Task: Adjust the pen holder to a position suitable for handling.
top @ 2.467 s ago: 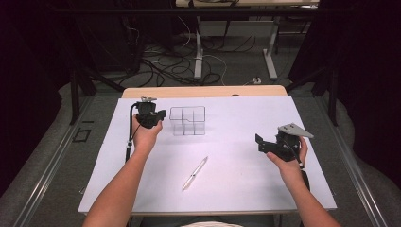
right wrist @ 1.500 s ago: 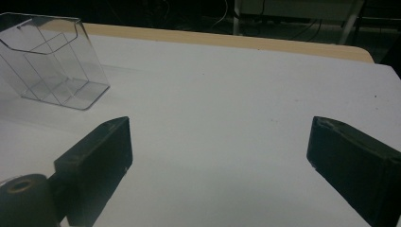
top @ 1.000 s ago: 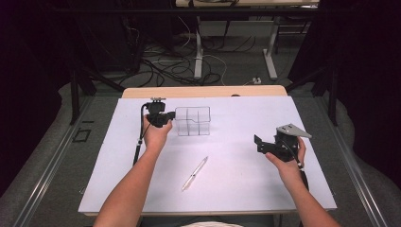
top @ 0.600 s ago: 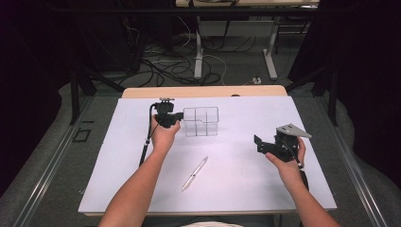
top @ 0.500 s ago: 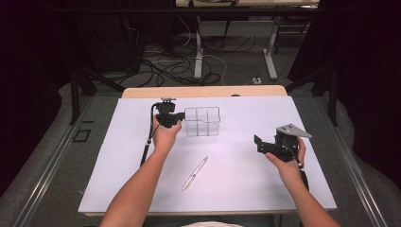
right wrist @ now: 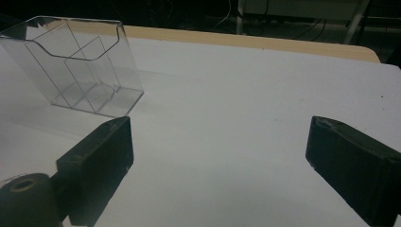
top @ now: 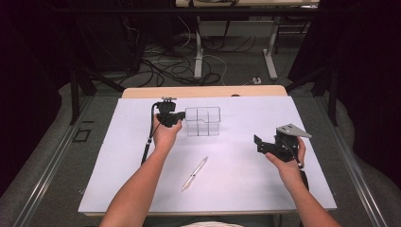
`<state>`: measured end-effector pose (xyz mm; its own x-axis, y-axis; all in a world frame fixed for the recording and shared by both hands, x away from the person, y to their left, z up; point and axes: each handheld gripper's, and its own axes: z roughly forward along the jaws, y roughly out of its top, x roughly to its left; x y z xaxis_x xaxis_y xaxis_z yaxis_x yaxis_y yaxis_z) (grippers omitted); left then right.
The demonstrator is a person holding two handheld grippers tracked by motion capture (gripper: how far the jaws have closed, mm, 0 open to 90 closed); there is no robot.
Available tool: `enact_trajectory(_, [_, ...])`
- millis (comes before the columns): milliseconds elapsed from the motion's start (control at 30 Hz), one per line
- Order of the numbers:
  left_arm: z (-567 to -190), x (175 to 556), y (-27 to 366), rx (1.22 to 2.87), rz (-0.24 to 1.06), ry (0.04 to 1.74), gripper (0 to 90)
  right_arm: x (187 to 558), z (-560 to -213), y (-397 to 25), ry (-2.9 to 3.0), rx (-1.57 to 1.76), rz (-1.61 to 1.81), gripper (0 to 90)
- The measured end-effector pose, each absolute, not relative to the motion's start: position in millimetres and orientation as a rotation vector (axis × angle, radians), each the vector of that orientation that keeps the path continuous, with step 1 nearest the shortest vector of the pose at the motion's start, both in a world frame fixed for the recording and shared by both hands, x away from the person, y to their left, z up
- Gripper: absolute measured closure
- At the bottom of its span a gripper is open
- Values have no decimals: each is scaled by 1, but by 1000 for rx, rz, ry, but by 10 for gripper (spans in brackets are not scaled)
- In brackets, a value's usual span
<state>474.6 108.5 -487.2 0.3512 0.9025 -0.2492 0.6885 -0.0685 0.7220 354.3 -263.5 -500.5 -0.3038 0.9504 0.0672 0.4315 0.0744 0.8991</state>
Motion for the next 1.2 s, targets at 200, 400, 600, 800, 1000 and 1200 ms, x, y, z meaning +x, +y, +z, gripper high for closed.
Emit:
enact_trajectory(200, [-483, 472, 112, 1818, 344, 1393, 899, 355, -500, -263, 1793, 1367, 1200, 80])
enact_trajectory(400, [-476, 467, 117, 1820, 345, 1371, 877, 356, -500, -264, 1800, 1366, 1214, 80])
enact_trajectory(600, [-470, 462, 122, 1810, 322, 1343, 811, 355, -499, -266, 1804, 1367, 1213, 80])
enact_trajectory(800, [-464, 452, 126, 1813, 320, 1280, 731, 354, -498, -268, 1798, 1378, 1215, 80])
enact_trajectory(1000, [-460, 444, 125, 1815, 317, 1243, 636, 353, -499, -268, 1792, 1380, 1216, 79])
enact_trajectory(1200, [-455, 434, 126, 1822, 358, 1198, 534, 353, -498, -268, 1788, 1373, 1222, 79])
